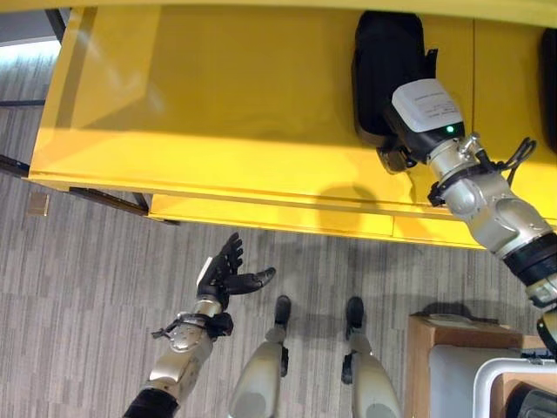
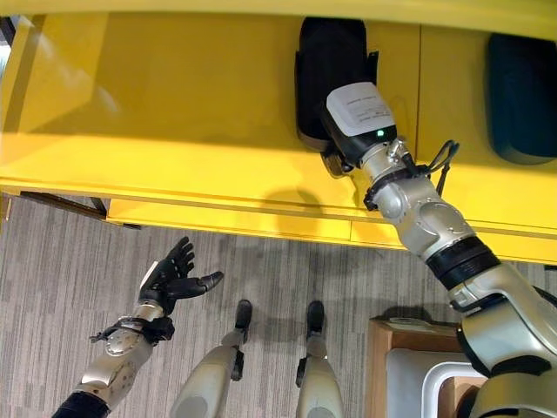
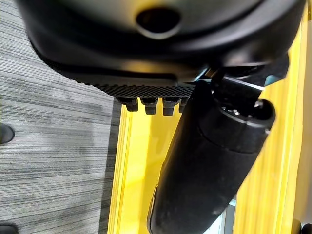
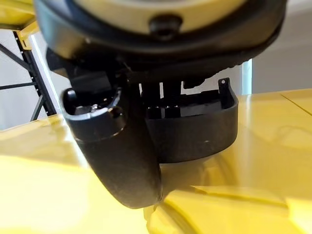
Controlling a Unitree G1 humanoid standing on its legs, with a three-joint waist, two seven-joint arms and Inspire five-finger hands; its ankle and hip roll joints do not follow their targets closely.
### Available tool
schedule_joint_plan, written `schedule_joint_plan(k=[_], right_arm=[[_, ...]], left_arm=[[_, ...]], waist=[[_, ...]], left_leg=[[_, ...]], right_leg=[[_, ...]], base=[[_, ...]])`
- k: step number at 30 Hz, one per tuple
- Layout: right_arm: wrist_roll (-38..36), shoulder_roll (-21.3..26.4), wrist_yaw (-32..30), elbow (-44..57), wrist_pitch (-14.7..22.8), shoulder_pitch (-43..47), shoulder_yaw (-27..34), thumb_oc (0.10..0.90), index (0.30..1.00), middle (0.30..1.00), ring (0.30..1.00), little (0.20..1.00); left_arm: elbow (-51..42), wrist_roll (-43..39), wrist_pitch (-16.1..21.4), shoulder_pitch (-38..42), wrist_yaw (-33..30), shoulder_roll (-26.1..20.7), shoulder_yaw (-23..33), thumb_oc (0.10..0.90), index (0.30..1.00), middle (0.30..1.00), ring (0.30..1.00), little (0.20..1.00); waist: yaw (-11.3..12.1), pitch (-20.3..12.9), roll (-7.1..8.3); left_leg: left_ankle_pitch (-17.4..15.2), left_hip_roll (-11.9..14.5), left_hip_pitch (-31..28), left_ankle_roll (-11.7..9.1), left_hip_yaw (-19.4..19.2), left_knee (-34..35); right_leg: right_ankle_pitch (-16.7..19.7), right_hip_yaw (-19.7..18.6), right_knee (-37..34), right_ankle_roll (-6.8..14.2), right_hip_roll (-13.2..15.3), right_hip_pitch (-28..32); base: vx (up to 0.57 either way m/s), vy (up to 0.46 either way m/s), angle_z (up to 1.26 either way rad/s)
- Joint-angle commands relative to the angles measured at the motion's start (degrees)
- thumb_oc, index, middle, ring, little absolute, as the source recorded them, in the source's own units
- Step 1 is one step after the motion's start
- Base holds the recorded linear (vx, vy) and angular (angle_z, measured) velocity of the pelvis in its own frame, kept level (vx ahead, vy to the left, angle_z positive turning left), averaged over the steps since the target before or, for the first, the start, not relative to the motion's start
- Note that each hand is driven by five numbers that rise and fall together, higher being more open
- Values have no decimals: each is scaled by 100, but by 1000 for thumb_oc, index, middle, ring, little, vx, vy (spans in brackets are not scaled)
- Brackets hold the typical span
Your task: Move parts from the plastic box to the shelf.
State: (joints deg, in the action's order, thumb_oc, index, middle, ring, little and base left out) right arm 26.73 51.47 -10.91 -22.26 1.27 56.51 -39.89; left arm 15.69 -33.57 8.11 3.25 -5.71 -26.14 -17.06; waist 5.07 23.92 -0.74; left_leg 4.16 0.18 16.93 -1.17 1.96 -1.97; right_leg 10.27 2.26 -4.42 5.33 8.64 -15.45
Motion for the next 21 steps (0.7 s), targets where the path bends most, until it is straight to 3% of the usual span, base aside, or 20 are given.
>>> schedule_joint_plan(k=[1, 21], right_arm=[[-157, 353, 255, 455, 254, 138, -516, 900, 1000, 1000, 1000, 1000], [-270, 628, 578, 605, 327, 649, -945, 900, 1000, 1000, 1000, 1000]], left_arm=[[-560, -85, 417, -191, 103, -364, 158, 900, 1000, 1000, 1000, 1000], [-491, -156, 344, -329, 220, -482, 293, 900, 1000, 1000, 1000, 1000]], waist=[[33, -248, 238], [57, -446, 369]], left_leg=[[-93, 365, 394, -121, -10, -382], [-69, 420, 175, -136, 30, -282]], right_leg=[[-684, 185, 716, 212, 454, 102], [-711, 222, 692, 192, 394, 284]], base=[[0, 0, 0], [0, 0, 0]])
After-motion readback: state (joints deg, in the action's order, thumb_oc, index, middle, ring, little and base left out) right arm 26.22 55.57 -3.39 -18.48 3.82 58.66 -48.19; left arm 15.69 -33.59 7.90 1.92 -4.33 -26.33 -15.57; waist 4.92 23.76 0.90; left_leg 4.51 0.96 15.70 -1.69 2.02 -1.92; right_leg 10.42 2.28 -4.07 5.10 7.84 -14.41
